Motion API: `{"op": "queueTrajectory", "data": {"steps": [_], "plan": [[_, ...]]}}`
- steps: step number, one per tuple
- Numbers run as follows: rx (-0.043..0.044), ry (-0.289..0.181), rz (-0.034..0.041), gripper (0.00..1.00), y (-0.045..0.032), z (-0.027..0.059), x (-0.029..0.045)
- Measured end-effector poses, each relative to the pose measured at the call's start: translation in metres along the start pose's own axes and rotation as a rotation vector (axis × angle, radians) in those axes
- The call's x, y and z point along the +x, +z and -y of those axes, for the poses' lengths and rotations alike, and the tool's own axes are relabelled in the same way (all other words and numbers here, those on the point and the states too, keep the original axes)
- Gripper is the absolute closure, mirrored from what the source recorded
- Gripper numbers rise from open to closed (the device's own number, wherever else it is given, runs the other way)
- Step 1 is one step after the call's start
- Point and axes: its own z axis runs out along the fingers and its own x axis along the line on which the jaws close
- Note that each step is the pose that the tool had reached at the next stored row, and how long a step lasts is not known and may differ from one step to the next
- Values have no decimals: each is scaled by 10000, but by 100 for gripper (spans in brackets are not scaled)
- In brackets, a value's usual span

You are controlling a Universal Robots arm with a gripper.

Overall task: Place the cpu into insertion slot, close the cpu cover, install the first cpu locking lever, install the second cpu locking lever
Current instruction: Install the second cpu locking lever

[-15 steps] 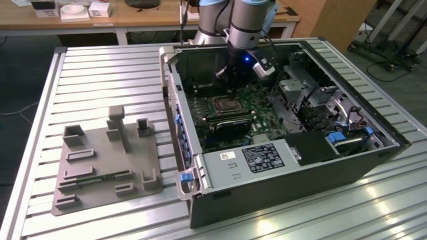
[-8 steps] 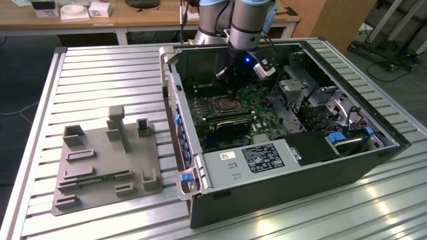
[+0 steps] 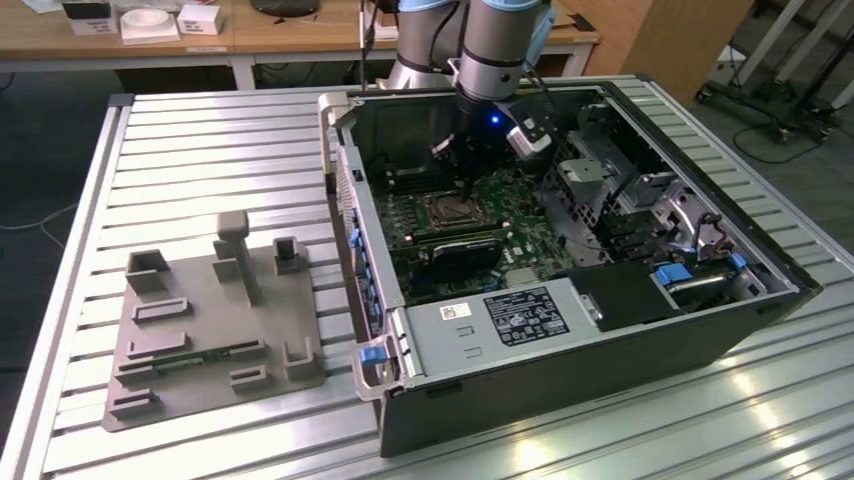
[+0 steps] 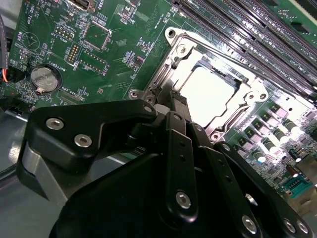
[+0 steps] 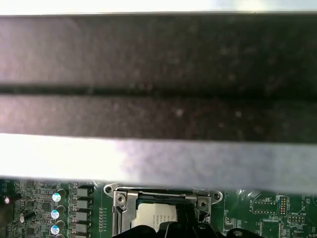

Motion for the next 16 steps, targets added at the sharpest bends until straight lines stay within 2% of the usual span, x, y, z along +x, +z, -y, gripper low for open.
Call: {"op": "queueTrajectory", "data": {"steps": [11,16], "plan": [[3,0,0,90,2,2,-76],[85,0,-3,90,-1,3,-78]]}}
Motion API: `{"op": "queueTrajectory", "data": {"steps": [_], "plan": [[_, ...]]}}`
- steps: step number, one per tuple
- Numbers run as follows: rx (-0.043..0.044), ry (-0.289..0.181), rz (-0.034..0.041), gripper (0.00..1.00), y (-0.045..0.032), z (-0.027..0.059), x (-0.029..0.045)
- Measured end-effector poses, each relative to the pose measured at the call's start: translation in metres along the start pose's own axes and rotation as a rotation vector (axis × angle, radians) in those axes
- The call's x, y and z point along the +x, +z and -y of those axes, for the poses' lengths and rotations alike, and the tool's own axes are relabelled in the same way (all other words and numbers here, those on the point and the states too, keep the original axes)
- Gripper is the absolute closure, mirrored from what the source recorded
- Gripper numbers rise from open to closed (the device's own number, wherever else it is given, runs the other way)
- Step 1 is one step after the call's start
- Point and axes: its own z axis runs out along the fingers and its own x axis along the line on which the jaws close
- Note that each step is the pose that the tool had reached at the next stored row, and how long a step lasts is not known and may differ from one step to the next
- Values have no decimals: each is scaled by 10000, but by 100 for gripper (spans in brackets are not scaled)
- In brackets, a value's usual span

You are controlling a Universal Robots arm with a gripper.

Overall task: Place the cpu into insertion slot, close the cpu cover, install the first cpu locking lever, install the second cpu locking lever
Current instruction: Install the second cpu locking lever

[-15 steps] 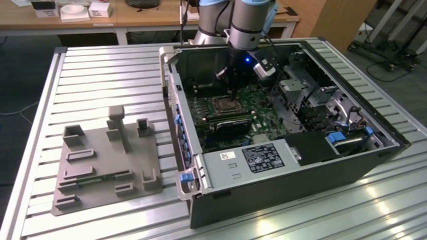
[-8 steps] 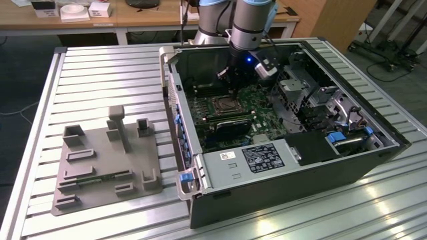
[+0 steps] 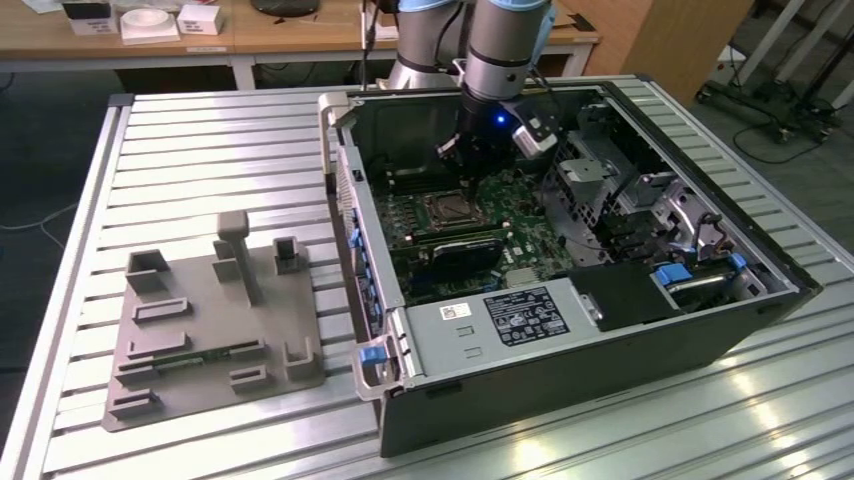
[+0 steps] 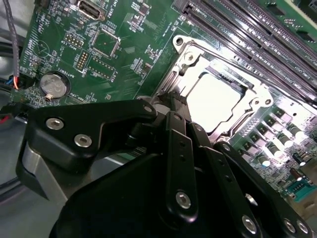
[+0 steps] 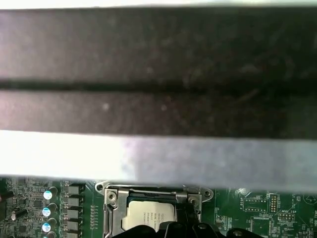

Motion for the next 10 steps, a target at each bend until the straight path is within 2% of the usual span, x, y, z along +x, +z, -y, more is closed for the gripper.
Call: {"op": "queueTrajectory", "data": {"steps": [5,10], "plan": [[35,0,0,90,-79,2,0],[48,0,-1,90,-93,34,1]]}}
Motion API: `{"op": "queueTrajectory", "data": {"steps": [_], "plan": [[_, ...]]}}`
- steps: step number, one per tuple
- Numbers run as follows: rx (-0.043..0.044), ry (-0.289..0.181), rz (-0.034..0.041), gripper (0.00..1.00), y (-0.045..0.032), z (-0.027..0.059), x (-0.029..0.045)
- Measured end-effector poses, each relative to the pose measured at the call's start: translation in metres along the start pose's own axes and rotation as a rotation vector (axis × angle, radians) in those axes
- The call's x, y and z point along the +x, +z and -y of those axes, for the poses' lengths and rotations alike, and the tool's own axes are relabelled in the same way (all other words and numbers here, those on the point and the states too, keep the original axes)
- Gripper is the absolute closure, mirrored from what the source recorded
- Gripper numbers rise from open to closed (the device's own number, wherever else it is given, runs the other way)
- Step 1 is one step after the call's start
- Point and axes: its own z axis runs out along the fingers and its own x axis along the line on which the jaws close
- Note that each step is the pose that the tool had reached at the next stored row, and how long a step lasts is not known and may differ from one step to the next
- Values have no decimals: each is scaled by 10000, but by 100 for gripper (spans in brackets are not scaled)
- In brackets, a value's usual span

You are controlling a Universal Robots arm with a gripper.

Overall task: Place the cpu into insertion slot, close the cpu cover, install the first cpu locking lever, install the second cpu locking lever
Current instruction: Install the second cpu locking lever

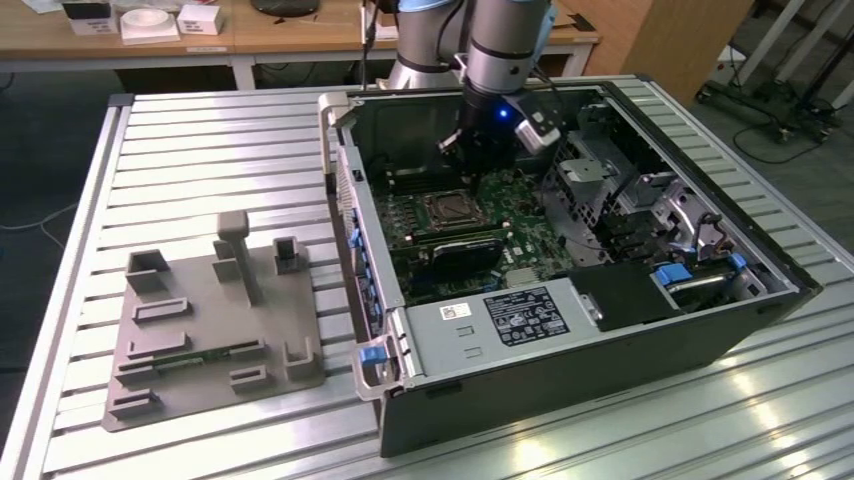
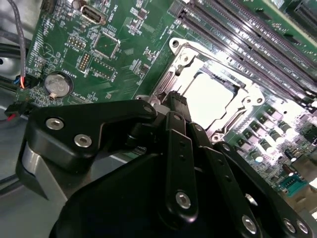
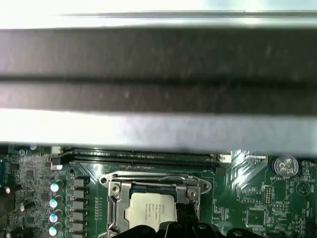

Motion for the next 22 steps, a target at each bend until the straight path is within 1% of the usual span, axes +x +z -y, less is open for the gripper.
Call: {"op": "queueTrajectory", "data": {"steps": [4,7,15,22], "plan": [[6,0,0,90,-4,50,2],[27,0,-2,90,-23,79,2],[42,0,-1,90,-129,122,4],[41,0,-1,90,-214,181,5]]}}
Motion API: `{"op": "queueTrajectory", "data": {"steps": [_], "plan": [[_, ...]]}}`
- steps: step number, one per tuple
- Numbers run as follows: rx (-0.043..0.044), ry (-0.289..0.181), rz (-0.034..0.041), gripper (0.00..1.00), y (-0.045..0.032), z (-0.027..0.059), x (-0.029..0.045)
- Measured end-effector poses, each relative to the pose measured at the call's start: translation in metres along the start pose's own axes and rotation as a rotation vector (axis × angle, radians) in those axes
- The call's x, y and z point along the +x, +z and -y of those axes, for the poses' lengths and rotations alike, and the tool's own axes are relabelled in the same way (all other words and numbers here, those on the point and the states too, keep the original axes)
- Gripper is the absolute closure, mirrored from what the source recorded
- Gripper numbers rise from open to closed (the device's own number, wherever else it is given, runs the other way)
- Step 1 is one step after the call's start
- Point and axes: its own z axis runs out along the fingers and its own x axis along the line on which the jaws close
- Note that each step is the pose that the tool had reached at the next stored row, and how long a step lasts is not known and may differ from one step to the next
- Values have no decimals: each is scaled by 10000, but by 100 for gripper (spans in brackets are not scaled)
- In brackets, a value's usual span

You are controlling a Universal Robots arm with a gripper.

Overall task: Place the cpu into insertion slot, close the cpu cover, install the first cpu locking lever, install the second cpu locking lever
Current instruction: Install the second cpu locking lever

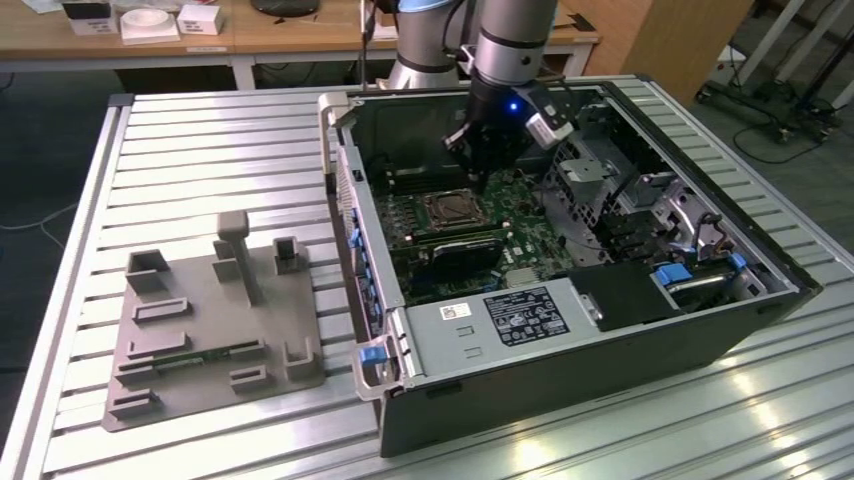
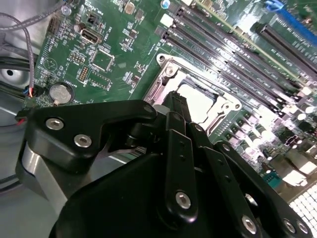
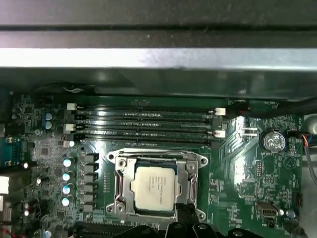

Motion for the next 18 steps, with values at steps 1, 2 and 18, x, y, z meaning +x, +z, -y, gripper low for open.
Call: {"op": "queueTrajectory", "data": {"steps": [1,2,18], "plan": [[0,0,0,90,-10,8,0],[1,0,0,90,-19,15,1],[1,1,-1,90,-26,98,35]]}}
